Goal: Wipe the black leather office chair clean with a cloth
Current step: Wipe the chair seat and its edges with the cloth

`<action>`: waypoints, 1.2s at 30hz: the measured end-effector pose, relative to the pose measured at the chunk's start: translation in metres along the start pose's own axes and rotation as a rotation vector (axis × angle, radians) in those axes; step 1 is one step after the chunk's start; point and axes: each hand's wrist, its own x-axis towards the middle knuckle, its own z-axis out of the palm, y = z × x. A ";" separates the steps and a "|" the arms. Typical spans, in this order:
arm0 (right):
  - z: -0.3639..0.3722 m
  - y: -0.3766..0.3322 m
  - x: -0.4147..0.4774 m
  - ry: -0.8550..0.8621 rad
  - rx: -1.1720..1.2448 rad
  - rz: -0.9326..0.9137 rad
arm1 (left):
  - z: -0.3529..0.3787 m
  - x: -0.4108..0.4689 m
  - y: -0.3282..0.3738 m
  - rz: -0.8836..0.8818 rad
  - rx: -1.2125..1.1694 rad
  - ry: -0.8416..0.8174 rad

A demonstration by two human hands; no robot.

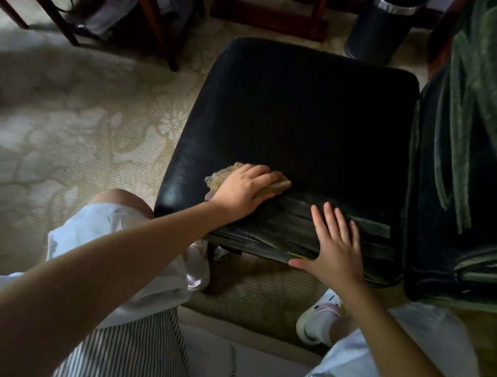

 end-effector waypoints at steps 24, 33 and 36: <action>0.015 0.035 -0.032 0.190 -0.024 -0.016 | 0.005 0.072 0.014 -0.368 -0.058 0.141; 0.021 0.031 -0.029 0.266 0.038 0.006 | 0.025 0.013 0.052 -0.118 0.059 0.018; 0.020 0.032 -0.030 0.258 0.054 0.002 | 0.030 -0.011 0.065 -0.038 0.058 0.020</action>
